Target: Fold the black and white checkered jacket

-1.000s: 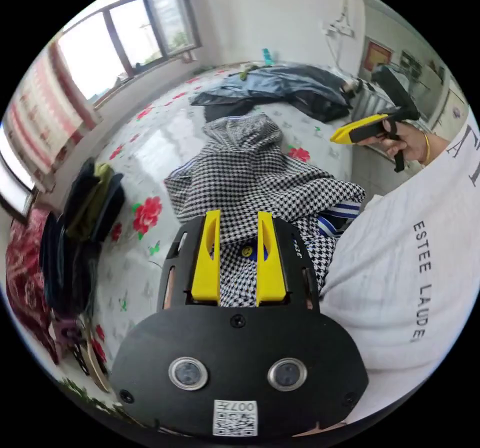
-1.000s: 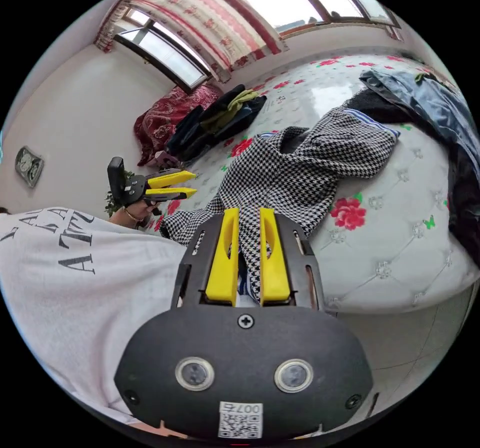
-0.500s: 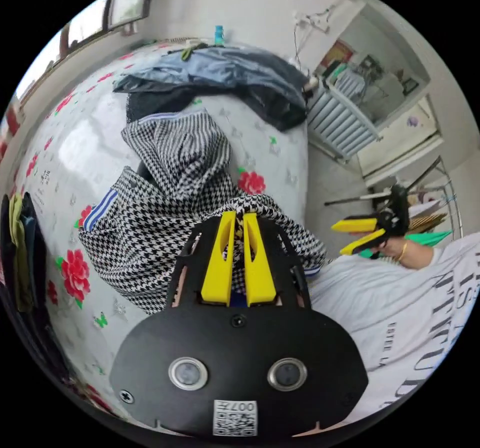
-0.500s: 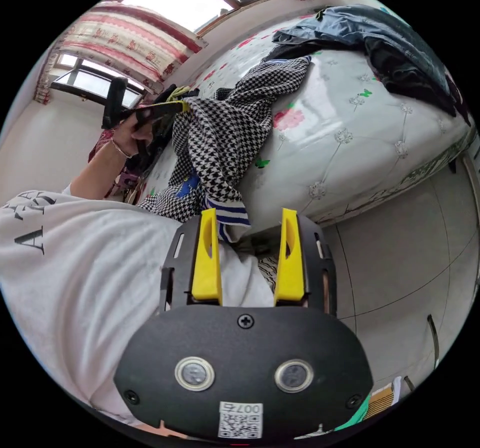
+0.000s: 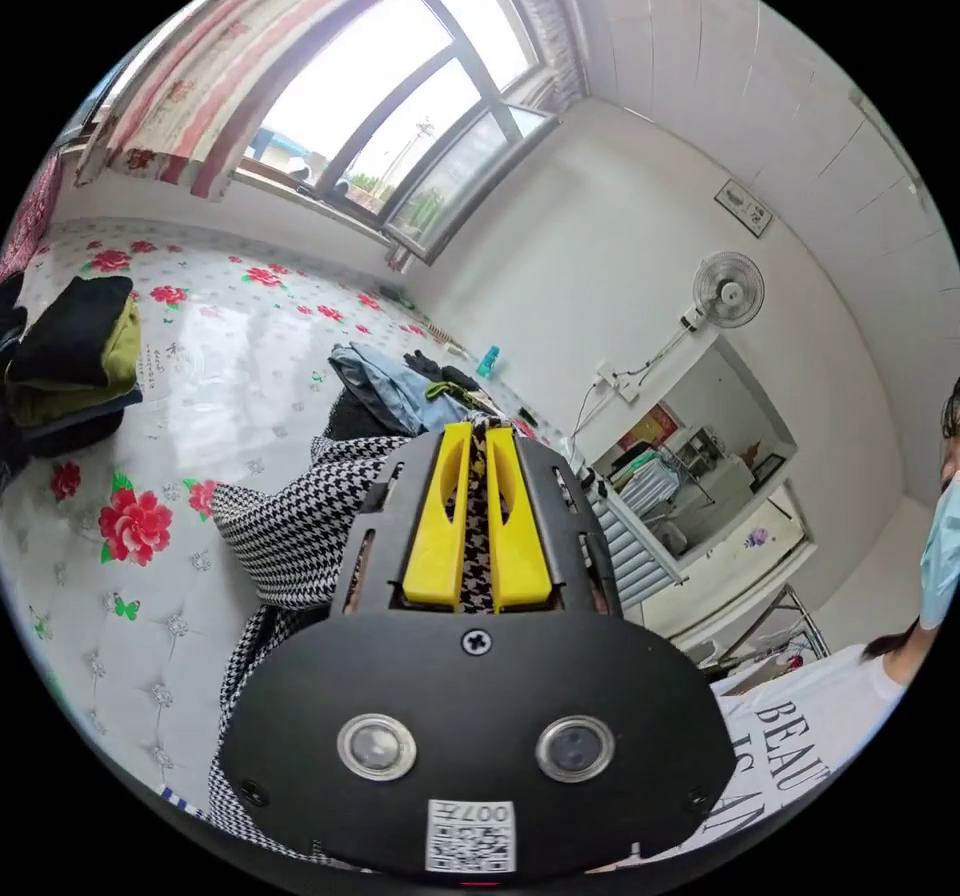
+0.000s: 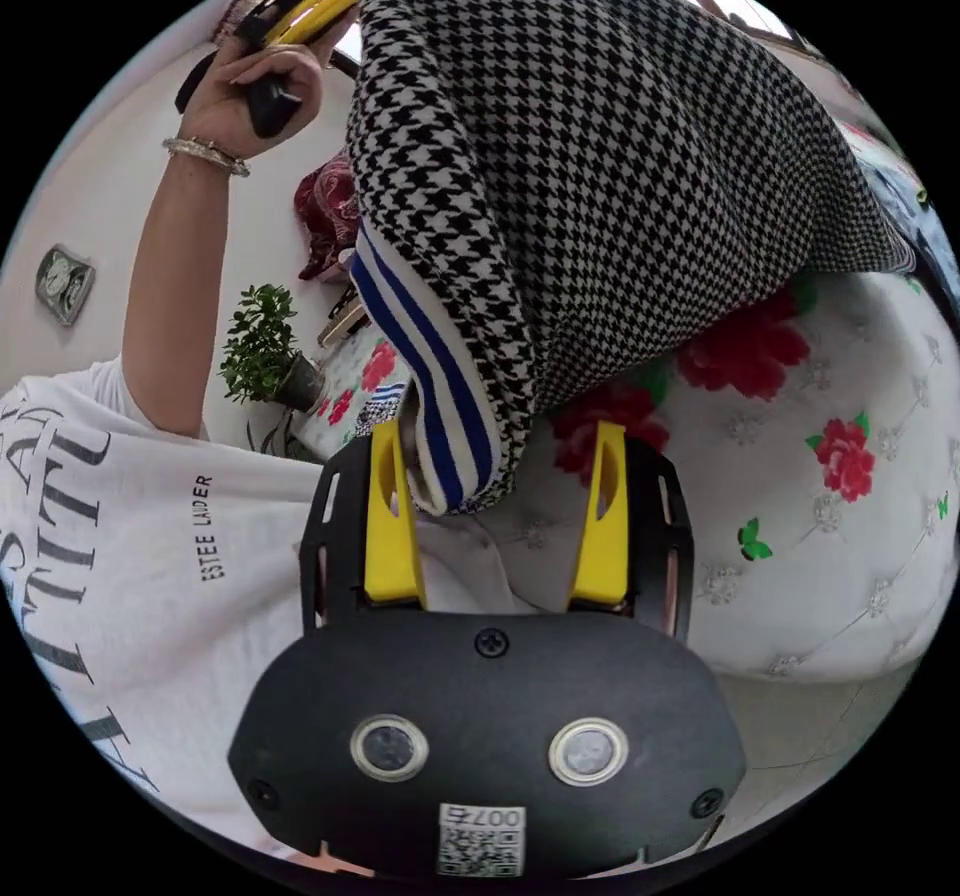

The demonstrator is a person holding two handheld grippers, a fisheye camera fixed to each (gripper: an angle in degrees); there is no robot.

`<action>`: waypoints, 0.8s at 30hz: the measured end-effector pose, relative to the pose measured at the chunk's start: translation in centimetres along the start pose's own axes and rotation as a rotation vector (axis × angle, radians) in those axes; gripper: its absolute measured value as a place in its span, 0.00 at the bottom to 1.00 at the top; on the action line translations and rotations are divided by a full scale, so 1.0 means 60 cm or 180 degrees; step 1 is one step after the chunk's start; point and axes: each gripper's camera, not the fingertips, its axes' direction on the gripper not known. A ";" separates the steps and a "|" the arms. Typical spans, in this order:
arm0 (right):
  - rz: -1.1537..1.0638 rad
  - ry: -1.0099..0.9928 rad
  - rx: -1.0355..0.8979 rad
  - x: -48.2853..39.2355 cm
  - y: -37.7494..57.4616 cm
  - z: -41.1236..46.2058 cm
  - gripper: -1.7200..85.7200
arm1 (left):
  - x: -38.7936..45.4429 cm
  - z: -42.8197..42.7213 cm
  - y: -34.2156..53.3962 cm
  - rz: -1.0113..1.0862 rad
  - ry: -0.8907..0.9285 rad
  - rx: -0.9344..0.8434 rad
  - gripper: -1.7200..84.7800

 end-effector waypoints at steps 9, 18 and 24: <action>-0.0806 0.0533 -0.0426 -0.133 -0.031 0.074 0.13 | 0.099 -0.268 0.038 0.0191 -0.0062 0.1267 0.02; -0.0501 0.1062 0.1746 -0.143 -0.001 -0.347 0.09 | 0.229 -0.554 0.177 0.0751 -0.1158 0.2355 0.02; -0.1370 0.1851 0.3084 -0.344 0.093 -0.583 0.08 | 0.347 -0.629 0.279 0.1220 -0.1433 0.2742 0.02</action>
